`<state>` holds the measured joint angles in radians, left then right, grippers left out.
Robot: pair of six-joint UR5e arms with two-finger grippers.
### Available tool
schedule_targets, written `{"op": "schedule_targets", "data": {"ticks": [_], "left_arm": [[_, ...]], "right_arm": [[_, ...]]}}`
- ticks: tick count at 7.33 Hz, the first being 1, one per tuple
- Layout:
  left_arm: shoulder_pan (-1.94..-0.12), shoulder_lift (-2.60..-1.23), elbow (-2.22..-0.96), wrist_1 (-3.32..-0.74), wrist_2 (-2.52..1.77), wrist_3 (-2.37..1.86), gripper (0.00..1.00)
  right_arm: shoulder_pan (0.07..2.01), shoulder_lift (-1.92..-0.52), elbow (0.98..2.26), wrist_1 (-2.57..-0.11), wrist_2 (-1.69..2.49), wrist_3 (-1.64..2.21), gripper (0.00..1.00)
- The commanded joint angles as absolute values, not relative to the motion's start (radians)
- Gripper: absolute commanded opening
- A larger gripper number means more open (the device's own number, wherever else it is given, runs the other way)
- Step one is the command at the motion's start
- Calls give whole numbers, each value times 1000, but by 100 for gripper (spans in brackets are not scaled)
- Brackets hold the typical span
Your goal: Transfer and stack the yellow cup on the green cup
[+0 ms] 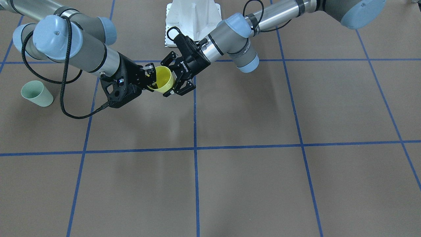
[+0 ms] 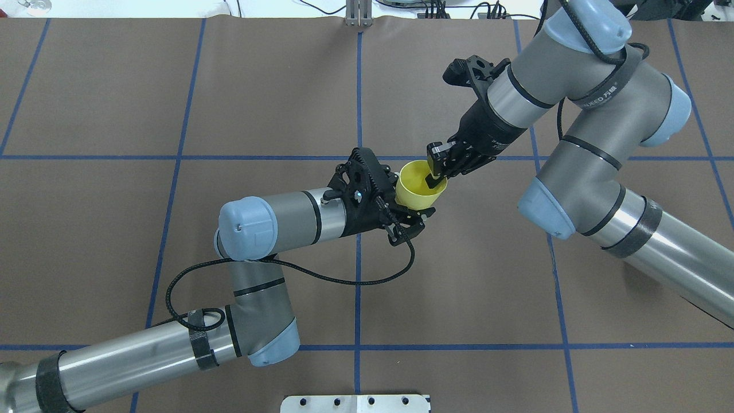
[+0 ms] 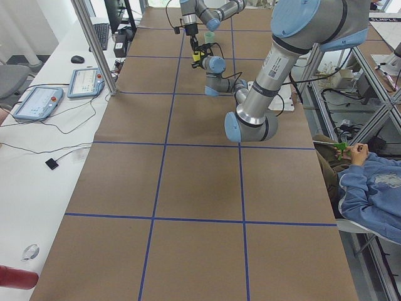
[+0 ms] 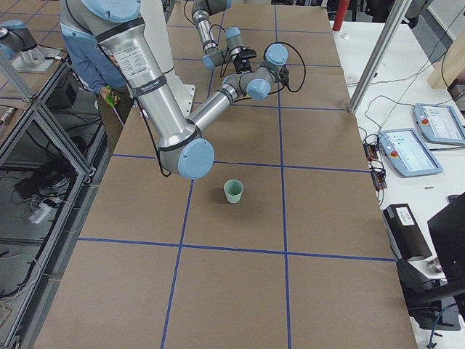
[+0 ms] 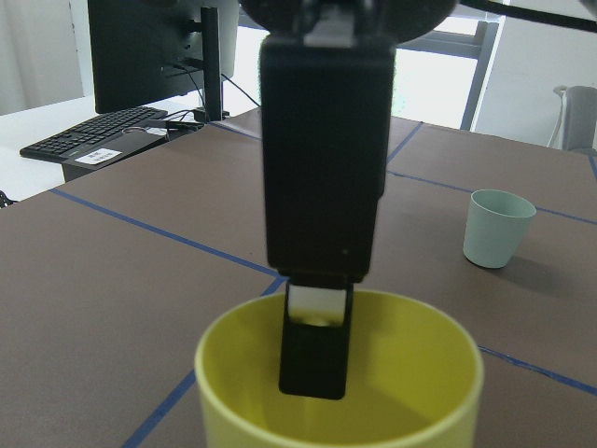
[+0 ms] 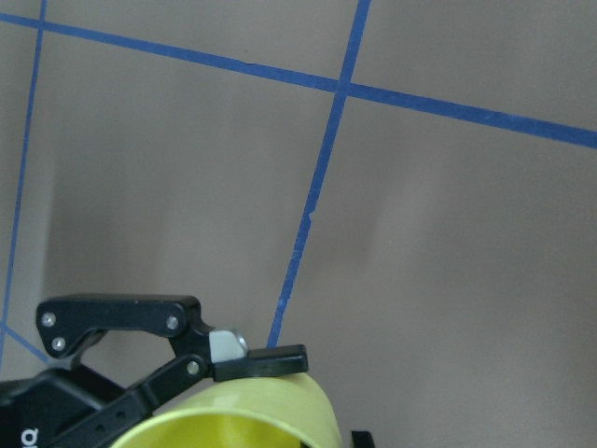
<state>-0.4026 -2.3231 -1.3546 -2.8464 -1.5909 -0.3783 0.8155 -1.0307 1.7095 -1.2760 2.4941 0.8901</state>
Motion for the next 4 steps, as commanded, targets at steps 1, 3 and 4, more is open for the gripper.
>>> {"op": "schedule_targets", "data": {"ticks": [1,3,4], "left_arm": [[-402,-2324,-1358,-2835,-1589,-380,0],[-400,-2327,-1361,-2850,-1512,-382,100],[-373,-2330,-1359,-2850,-1497,-382,100]], "right_arm": [[819,-1054,1718,-1275,2500,894,0],[831,-1060,1741,-1281,2517,905,0],[842,-1074,1743,-1278,2529,905,0]]}}
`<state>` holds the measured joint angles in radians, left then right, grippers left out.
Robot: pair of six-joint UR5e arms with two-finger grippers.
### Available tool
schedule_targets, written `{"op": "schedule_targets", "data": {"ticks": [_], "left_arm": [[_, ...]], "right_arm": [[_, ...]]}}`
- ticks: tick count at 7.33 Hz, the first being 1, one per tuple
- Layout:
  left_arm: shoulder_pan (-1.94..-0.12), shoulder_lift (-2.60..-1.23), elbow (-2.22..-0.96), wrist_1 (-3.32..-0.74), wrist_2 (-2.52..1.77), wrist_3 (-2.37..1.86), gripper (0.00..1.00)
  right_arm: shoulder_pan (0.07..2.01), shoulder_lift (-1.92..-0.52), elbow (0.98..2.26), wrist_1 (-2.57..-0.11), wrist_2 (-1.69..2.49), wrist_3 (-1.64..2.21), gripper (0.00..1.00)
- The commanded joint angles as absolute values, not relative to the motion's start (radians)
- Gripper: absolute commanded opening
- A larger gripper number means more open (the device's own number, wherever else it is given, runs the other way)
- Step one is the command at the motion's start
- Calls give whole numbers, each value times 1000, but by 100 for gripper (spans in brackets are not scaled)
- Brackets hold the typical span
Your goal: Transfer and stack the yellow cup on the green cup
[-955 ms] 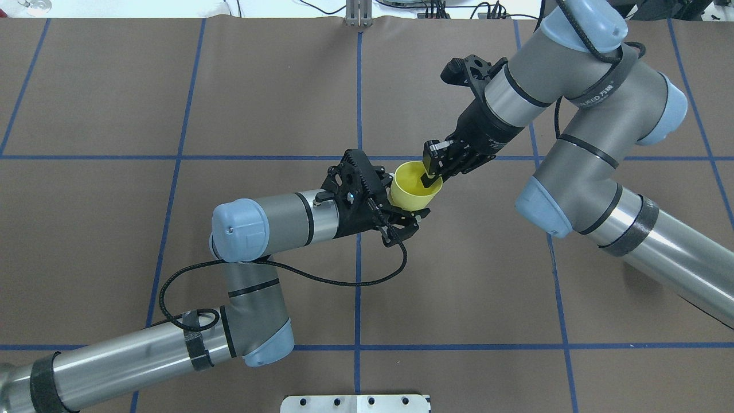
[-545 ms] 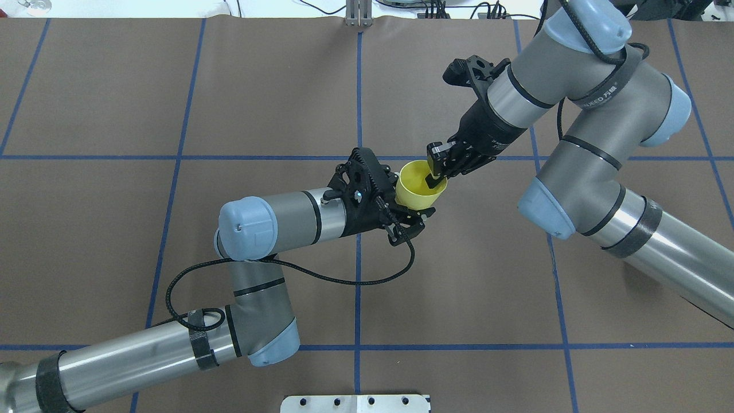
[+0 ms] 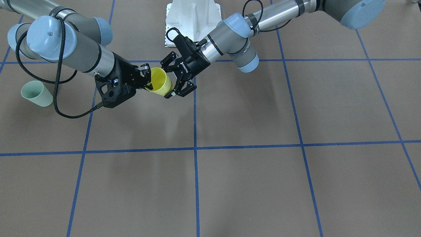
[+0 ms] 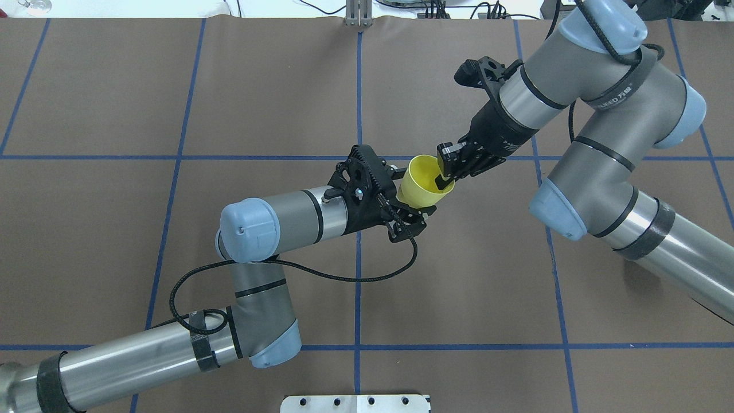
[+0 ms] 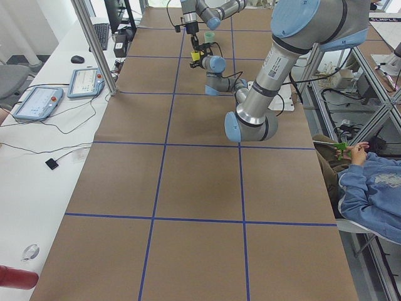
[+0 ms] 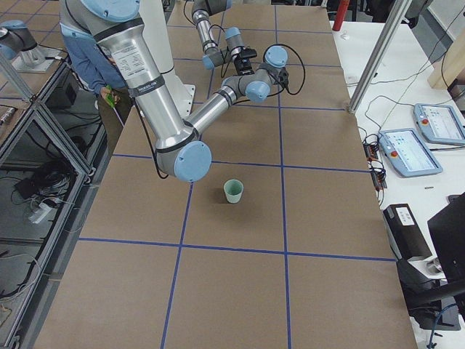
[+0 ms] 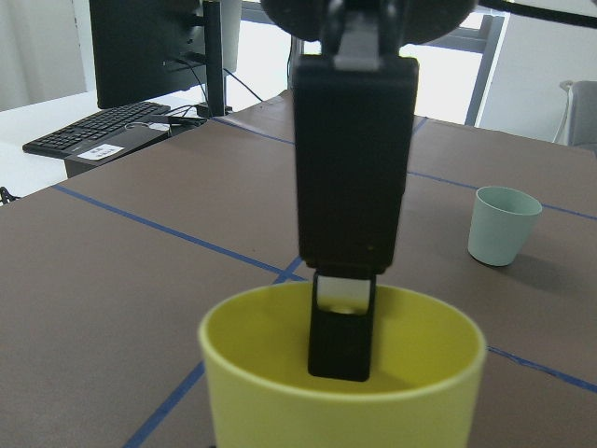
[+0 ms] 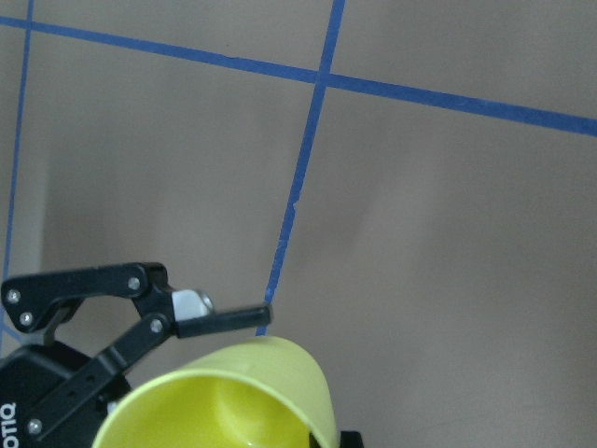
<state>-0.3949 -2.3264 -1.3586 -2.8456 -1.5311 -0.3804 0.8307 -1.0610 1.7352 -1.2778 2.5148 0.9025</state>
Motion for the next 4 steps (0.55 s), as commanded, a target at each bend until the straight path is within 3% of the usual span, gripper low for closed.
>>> {"op": "schedule_targets", "data": {"ticks": [1,4], "left_arm": [[-373,-2327,-1364,-2850,-1497,-379,100],[-371,-2322,-1373,-2856,-1499,-390,100]], "right_arm": [[863,-1080,1746,-1284,2531,907,0],[1006,-1237,1874,-1293,2481,1021,0]]}}
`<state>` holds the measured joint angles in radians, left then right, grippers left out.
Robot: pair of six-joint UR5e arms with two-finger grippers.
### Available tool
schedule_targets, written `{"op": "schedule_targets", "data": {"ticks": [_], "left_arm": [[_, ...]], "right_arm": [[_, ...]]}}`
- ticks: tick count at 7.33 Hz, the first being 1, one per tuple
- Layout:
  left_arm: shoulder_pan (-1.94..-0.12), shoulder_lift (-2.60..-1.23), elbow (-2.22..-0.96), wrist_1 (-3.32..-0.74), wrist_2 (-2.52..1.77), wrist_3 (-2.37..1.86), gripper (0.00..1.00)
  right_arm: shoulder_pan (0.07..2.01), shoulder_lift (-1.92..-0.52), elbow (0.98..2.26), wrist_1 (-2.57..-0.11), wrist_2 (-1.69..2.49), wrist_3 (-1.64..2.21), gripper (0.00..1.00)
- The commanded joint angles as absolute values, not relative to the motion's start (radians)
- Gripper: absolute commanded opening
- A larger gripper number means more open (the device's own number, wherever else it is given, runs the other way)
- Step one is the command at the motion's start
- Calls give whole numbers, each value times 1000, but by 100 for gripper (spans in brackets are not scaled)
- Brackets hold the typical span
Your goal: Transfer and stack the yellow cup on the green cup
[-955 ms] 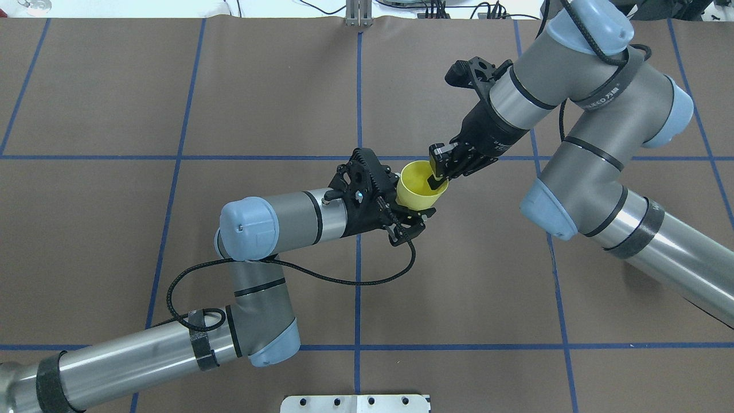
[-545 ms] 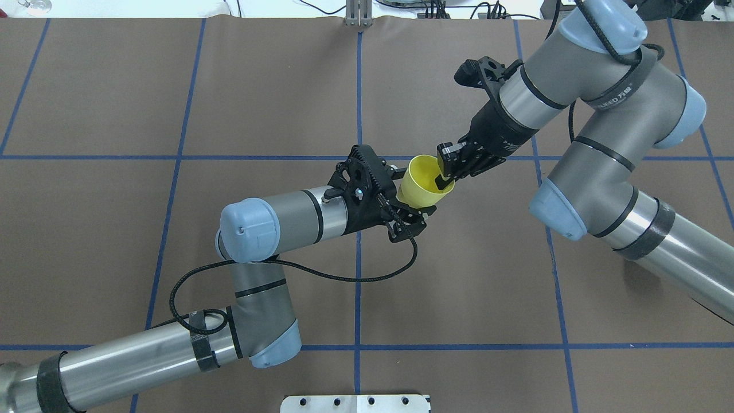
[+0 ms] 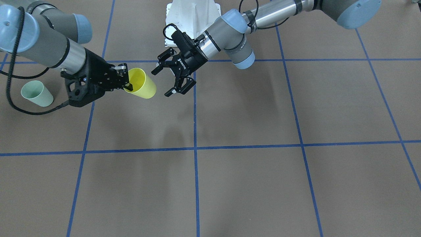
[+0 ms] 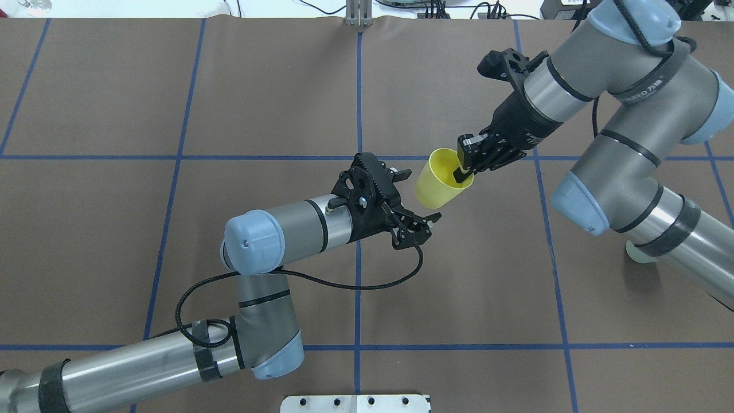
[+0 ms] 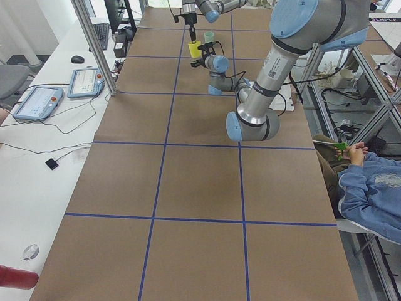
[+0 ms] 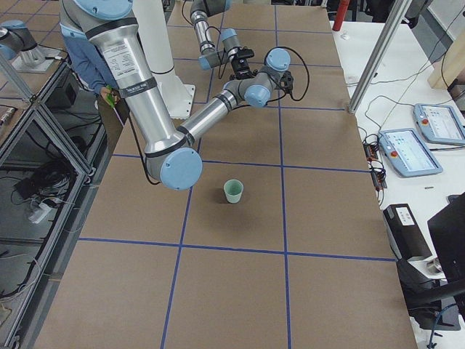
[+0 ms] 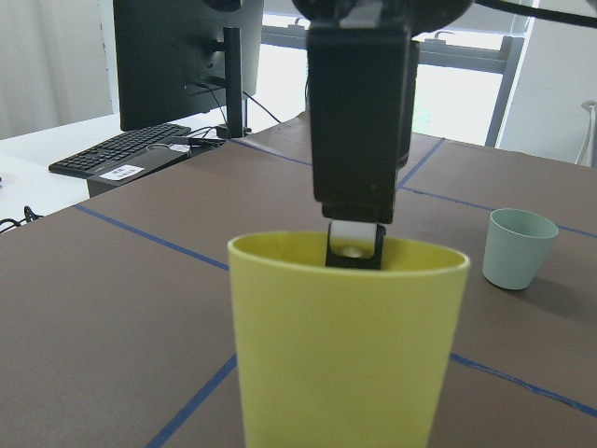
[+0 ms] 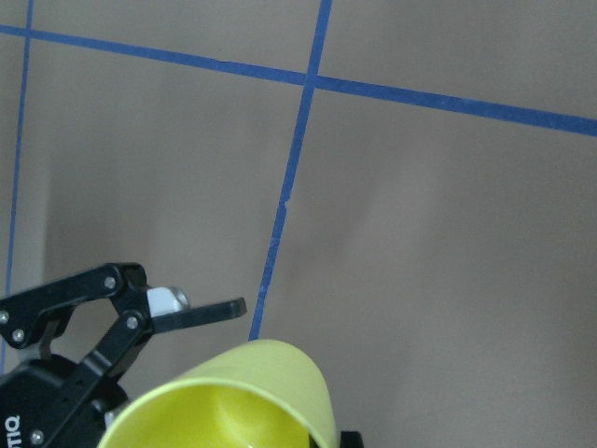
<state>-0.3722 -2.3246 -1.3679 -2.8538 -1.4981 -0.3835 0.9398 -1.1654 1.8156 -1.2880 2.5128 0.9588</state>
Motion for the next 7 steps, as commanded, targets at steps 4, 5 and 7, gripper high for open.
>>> {"op": "schedule_targets", "data": {"ticks": [4,5,7], "left_arm": [[-388,-2313,-1379,-2855,-1458,-383,100],[-391,-2312,-1379,-2855,-1419,-383,100],[-394,-2313,-1379,-2855,-1379,-383,100]], "right_arm": [[1107,-1637,2017,-1301,2372,1057,0],[1139,-1729,2029,-1296,2370,1011,0],[1161,-1834,2039,-1295,2323,913,0]]}}
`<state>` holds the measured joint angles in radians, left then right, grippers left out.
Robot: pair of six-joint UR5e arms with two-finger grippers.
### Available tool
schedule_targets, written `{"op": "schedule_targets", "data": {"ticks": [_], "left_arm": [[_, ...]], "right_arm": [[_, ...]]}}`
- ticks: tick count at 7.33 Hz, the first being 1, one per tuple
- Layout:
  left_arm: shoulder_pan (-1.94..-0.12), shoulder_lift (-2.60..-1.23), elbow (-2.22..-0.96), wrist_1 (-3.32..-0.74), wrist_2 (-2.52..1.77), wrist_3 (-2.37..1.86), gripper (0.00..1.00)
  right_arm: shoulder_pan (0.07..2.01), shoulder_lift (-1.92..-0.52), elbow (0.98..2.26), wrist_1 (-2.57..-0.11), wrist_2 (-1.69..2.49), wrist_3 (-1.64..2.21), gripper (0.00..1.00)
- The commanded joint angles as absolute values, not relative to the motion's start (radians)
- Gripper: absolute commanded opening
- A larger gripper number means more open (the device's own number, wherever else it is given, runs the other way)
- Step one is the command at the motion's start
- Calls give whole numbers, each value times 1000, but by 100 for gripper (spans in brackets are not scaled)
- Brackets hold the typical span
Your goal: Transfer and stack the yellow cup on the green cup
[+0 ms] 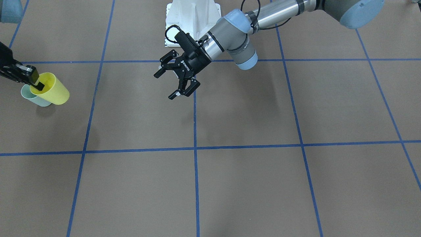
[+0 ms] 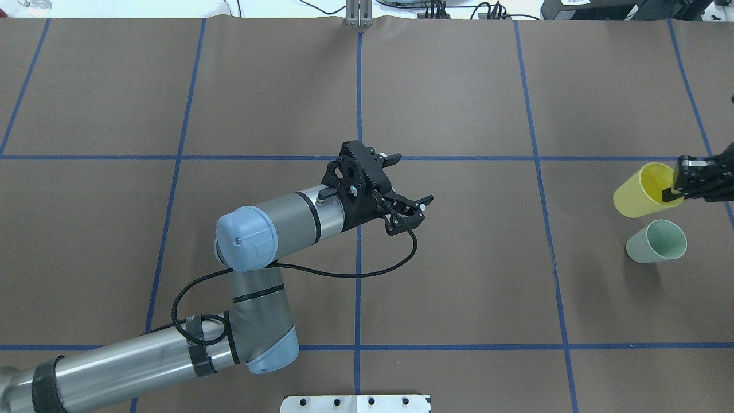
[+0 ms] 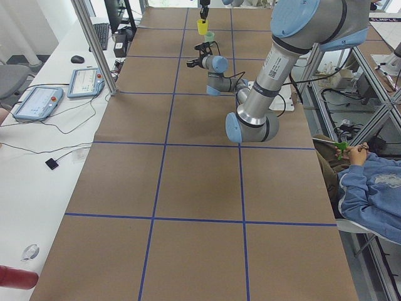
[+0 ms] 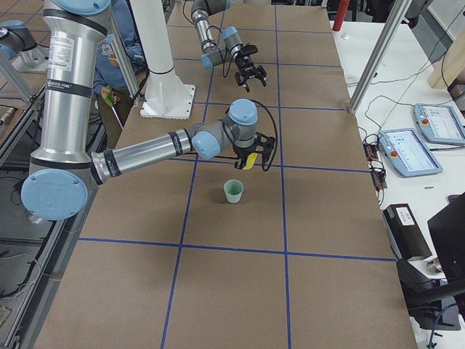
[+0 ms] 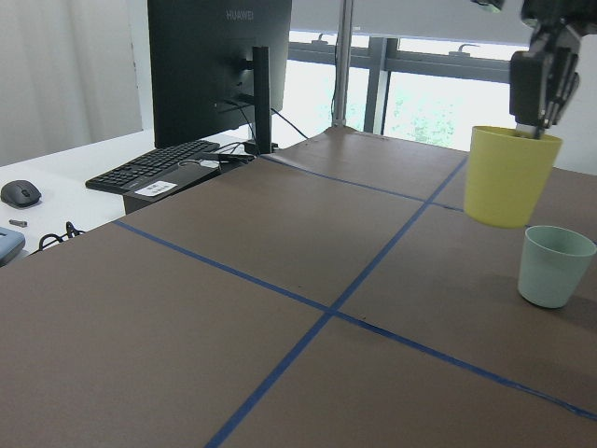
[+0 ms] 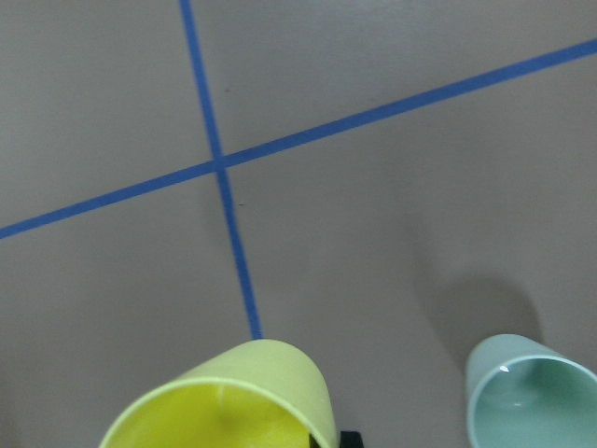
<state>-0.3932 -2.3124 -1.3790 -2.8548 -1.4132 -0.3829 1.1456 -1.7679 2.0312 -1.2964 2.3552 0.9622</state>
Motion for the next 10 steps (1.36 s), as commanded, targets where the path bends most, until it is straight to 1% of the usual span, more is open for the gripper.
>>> {"op": "schedule_targets", "data": {"ticks": [1,10], "left_arm": [[-393,-2312,-1376,-2855,-1374,-382,100],[-391,-2310,-1374,-2844,-1373,-382,100]], "right_arm": [[1151,-1854,2039,-1295,2292,913,0],[1094,-1842,1994,-1295,2276,917,0]]}}
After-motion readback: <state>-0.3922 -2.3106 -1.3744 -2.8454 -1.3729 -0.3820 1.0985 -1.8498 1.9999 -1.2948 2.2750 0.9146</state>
